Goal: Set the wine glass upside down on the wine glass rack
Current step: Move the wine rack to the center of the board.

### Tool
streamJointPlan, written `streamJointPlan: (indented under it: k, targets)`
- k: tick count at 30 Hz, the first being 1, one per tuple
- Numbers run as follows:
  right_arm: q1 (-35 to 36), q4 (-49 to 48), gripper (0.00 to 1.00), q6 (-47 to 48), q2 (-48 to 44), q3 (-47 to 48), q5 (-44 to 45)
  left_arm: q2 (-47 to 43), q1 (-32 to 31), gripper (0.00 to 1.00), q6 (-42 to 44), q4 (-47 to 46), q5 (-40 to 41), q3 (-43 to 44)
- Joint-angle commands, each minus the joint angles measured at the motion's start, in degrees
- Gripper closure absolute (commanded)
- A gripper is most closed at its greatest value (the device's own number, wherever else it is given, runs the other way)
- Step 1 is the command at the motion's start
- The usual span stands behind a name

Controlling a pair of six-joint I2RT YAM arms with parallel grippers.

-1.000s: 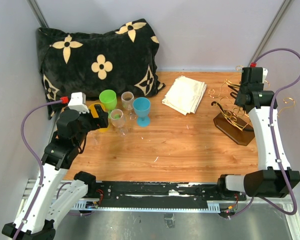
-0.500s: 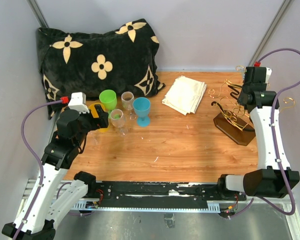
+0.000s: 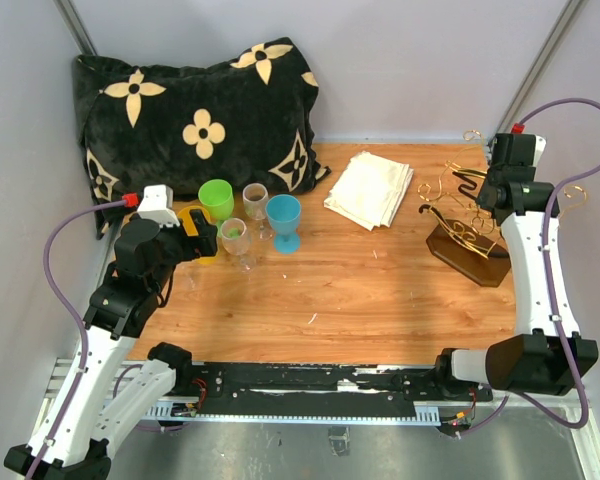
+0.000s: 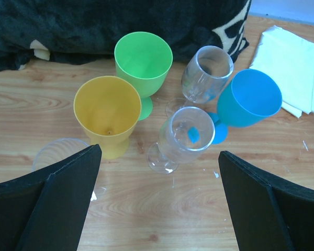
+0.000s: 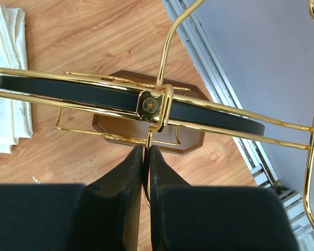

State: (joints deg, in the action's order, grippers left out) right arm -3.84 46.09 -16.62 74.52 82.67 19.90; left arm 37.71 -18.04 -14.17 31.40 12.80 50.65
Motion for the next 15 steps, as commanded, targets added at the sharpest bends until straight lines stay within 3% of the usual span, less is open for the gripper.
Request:
streamJointPlan:
  k: [1,15]
  targets:
    - [-0.73,0.88,0.99,0.38,-0.49,-0.94,-6.77,0.16,0.63,0.01,0.59,-1.32,-0.49,-0.55]
    - [1.1,1.02,1.0,0.36,-0.56,0.54,-24.88,-0.7,0.61,0.01,0.64,-1.23,0.19,-0.56]
